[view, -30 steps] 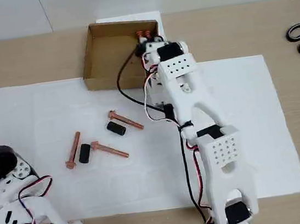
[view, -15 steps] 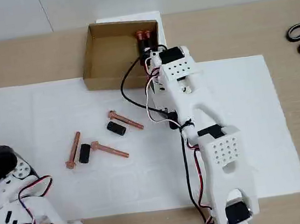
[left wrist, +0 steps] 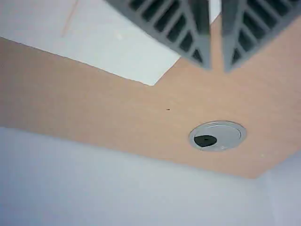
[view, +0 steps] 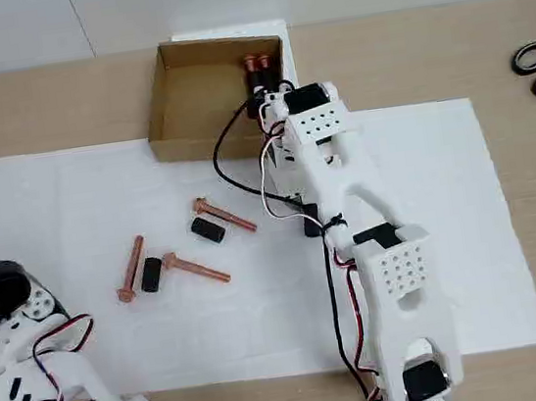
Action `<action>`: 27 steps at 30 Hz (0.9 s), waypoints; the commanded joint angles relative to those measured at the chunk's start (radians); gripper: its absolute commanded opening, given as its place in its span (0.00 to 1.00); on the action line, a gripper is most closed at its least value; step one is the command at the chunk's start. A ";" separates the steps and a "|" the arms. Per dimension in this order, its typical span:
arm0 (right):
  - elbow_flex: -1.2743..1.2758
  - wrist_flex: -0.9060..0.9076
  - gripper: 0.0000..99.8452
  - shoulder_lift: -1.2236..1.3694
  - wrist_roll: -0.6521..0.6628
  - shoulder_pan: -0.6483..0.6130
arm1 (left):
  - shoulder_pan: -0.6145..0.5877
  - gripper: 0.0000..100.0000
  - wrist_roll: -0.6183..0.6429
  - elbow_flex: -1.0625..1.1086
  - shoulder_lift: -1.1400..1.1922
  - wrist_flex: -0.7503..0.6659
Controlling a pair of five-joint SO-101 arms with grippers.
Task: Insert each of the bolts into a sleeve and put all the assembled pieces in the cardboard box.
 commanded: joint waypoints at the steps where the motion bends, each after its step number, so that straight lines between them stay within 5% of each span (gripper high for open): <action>1: -0.005 0.001 0.21 -0.091 0.011 0.004 | 0.003 0.01 0.002 -0.045 -0.012 0.000; 19: 0.008 0.010 0.21 -0.435 -0.003 -0.001 | 0.003 0.01 -0.002 -0.045 -0.012 0.000; 27: 0.301 0.002 0.21 -0.657 -0.103 -0.093 | 0.003 0.01 -0.002 -0.045 -0.012 0.000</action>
